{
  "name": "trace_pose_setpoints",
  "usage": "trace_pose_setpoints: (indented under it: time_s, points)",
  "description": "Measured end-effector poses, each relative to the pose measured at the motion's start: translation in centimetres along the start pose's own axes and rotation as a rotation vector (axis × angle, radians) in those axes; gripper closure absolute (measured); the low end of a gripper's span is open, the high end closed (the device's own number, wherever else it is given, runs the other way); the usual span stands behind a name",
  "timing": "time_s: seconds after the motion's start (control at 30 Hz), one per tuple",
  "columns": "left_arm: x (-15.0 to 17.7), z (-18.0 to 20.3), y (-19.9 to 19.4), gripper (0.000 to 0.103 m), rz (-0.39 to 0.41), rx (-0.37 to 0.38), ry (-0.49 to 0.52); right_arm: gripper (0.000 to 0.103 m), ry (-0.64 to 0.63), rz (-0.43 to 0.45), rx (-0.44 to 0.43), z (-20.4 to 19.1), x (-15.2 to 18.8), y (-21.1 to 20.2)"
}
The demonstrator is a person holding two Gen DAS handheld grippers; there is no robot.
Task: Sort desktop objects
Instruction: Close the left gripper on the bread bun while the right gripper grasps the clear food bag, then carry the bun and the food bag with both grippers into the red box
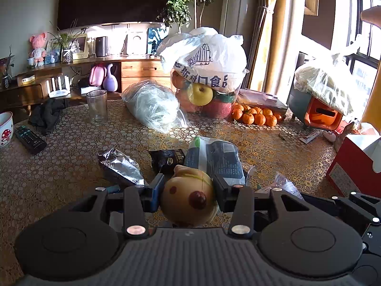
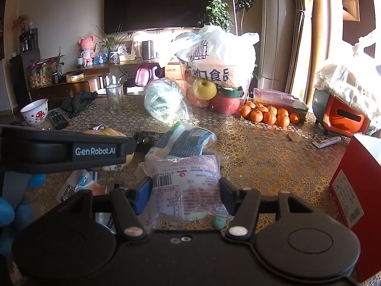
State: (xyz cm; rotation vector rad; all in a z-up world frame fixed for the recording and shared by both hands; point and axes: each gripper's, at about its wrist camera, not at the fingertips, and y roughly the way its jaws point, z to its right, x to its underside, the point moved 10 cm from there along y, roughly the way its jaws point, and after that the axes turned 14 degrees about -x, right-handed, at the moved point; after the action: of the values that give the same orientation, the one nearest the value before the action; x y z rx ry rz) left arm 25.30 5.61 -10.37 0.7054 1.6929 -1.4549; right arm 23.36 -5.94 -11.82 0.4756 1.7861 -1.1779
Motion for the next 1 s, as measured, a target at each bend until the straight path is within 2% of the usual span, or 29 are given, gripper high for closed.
trace_pose_setpoints:
  time_s: [0.33,1.0]
  points:
    - [-0.5,1.6,-3.9,0.06,0.023,0.025,0.007,0.043,0.008,0.029,0.015,0.6,-0.5,-3.7]
    - [-1.6,7.7,-12.3,0.06,0.099,0.094,0.046,0.043,0.097,0.155,0.099,5.4,-1.5,-14.8]
